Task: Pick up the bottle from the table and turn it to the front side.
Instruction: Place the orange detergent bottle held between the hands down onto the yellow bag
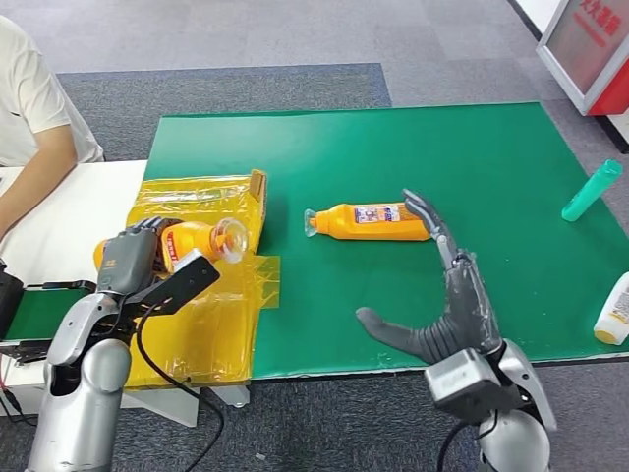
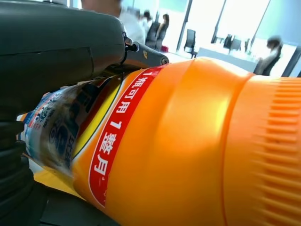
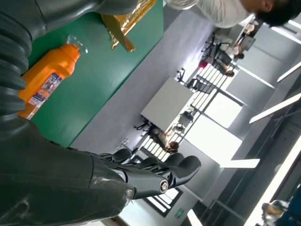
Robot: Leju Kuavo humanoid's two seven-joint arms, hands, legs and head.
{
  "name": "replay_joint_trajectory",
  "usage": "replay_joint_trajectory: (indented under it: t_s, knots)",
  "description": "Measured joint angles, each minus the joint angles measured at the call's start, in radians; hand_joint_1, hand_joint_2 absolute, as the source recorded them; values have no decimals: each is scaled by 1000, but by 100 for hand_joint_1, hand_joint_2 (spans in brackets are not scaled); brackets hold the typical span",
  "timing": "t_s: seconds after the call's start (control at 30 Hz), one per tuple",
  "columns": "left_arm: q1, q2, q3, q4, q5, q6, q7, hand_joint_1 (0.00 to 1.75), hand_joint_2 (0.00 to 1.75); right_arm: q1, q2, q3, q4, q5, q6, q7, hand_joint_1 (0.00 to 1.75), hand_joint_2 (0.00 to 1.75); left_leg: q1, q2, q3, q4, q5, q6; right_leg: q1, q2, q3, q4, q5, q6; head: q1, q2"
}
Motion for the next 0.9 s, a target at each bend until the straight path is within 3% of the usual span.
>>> replay_joint_trajectory:
  t_s: [0.17,0.47,0.7,0.9]
  knots:
    - [-15,59,12,92,19,-39,12,175,175,35,-41,35,-26,-12,-4,-29,0,175,0,0,0,0,0,0,0,0,0,0,0,0,0,0]
    - [-74,124,23,223,29,-89,53,175,175,36,-77,45,-46,-80,12,-42,0,175,0,0,0,0,0,0,0,0,0,0,0,0,0,0]
    - [-102,125,31,322,3,-68,49,175,175,35,-80,45,-48,-90,26,-38,0,175,0,0,0,0,0,0,0,0,0,0,0,0,0,0]
    - [-122,85,29,357,-10,-53,34,175,175,34,-80,47,-48,-93,33,-32,0,175,0,0,0,0,0,0,0,0,0,0,0,0,0,0]
